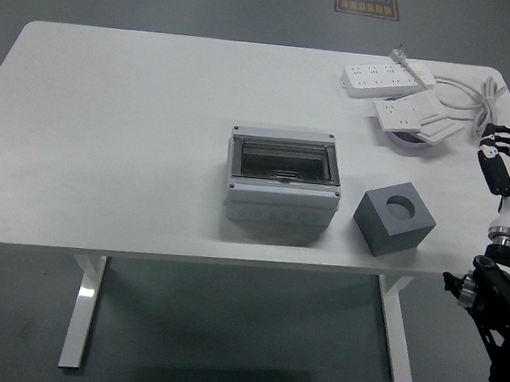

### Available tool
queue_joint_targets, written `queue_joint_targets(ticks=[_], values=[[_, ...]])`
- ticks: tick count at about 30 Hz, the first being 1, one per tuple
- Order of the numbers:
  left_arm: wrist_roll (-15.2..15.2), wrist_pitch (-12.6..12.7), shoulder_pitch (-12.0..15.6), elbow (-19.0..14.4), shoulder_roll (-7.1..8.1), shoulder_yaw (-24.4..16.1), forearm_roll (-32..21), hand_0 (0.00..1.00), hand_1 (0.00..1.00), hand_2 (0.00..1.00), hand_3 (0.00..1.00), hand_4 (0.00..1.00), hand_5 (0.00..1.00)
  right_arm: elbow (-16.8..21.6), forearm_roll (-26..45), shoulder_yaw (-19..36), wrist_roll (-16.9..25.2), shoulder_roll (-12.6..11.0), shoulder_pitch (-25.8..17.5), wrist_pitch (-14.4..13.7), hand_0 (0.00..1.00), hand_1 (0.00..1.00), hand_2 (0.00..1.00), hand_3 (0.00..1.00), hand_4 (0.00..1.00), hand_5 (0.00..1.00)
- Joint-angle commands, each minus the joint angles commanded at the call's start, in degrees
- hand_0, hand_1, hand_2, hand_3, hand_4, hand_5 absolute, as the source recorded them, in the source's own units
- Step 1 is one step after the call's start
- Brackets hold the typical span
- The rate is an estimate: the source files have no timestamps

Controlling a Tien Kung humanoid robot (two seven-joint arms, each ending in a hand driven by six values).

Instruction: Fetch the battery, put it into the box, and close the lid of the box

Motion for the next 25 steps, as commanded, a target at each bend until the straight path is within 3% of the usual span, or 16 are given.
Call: queue_joint_targets(ticks=[11,25], values=[[-0.07,0.23,-0.18,0.03,0.05,-0.05,-0.30,0.605,0.701,0.597,0.555,0.595,0.038,7.29,1.01,0.55,0.00,-0.62,-0.86,0.16,0.532,0.368,0.418,0.452,0.663,0.505],[0.64,0.97,-0.42,-0.26,0.80,0.15,-2.05,0.604,0.701,0.597,0.554,0.595,0.039,15.88,-0.32,2.63,0.00,1.38,-1.90,0.29,0.526,0.363,0.412,0.454,0.666,0.494]])
